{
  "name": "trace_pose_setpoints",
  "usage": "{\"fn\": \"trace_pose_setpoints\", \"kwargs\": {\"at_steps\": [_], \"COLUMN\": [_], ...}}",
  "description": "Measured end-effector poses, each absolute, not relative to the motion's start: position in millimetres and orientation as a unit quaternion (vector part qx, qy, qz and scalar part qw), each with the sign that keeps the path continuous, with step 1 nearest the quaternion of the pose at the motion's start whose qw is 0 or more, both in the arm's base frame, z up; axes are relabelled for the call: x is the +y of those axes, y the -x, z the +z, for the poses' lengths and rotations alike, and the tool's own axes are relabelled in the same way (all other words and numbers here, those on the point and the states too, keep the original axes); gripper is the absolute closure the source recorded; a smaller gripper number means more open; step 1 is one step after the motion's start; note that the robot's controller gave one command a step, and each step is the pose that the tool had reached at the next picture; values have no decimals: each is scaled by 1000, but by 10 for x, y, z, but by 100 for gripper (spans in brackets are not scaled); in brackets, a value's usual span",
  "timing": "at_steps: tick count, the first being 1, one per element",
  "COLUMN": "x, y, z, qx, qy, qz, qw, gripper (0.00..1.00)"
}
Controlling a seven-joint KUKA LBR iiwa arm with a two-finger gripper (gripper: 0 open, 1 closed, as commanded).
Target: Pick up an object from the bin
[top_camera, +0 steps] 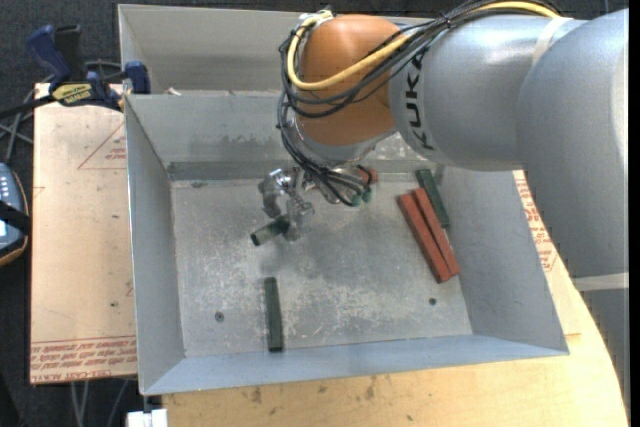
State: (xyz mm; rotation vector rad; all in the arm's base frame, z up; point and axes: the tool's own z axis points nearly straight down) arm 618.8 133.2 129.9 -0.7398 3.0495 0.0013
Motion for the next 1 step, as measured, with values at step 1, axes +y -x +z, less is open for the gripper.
{"fn": "trace_pose_setpoints", "kwargs": {"at_steps": [1], "x": [1334], "y": [-6186], "z": [1371], "qx": [972], "qy": [236], "qz": [0], "qw": [1], "gripper": [100]}}
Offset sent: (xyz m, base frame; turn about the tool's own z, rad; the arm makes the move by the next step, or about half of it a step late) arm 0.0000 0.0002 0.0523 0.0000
